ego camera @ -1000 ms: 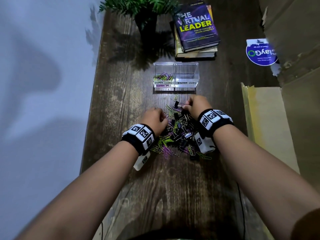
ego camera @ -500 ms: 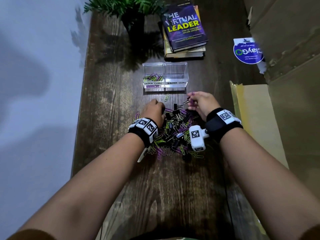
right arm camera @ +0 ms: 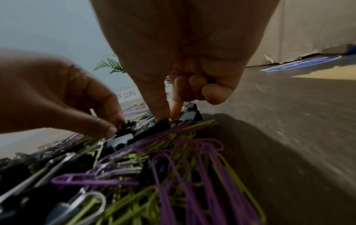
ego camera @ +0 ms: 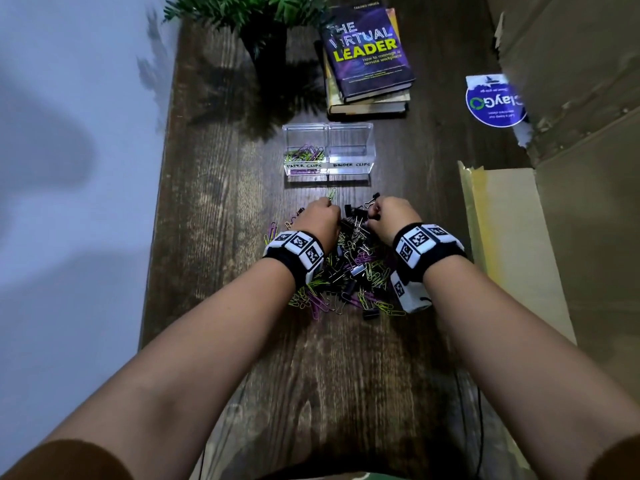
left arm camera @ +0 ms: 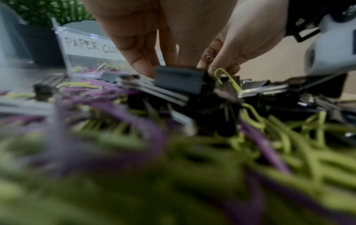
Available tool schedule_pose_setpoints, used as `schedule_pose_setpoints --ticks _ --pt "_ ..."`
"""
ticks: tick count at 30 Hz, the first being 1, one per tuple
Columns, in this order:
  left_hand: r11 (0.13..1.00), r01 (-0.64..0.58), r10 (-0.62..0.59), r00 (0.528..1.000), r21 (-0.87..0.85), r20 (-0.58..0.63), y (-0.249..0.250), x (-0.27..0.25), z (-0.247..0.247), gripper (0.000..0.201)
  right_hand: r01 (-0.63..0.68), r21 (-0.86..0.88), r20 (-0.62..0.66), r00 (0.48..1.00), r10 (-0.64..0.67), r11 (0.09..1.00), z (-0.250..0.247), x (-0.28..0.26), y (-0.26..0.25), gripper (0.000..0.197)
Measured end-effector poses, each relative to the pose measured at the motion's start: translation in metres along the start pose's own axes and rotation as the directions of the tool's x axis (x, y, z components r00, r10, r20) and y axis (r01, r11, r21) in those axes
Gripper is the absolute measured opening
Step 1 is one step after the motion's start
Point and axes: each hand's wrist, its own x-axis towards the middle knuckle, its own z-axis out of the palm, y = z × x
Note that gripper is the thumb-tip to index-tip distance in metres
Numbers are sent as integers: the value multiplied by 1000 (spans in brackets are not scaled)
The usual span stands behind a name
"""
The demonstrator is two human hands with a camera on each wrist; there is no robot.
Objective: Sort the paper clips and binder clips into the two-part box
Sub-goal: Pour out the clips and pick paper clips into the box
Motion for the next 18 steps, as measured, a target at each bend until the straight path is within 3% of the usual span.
schedule_pose_setpoints --ticks 3,7,11,13,15,16,17,18 --pt "1000 -12 12 1000 28 13 7 1 -1 22 -13 43 22 1000 12 999 1 0 -2 3" --pt "999 -19 18 1000 49 14 10 0 -1 27 -66 137 29 998 63 988 0 1 1 20" --pt "997 -2 0 1000 73 25 3 -4 -4 32 -82 332 55 996 68 940 -11 -3 15 23" --pt "999 32 -33 999 22 41 -2 -7 -6 28 -86 483 51 996 70 871 -15 -2 23 23" --pt "976 142 -138 990 -166 38 -6 -12 -13 21 -115 696 79 993 83 709 -15 -3 25 18" --pt "917 215 -218 975 -335 31 -9 -15 -16 18 -129 780 105 992 75 613 -15 -3 24 15" --pt "799 293 -316 948 -524 48 -13 -18 -20 15 -137 829 128 990 55 541 -17 -4 22 15" --pt "627 353 -409 908 -695 92 -17 -23 -24 15 -147 858 151 988 32 493 -18 -5 18 21"
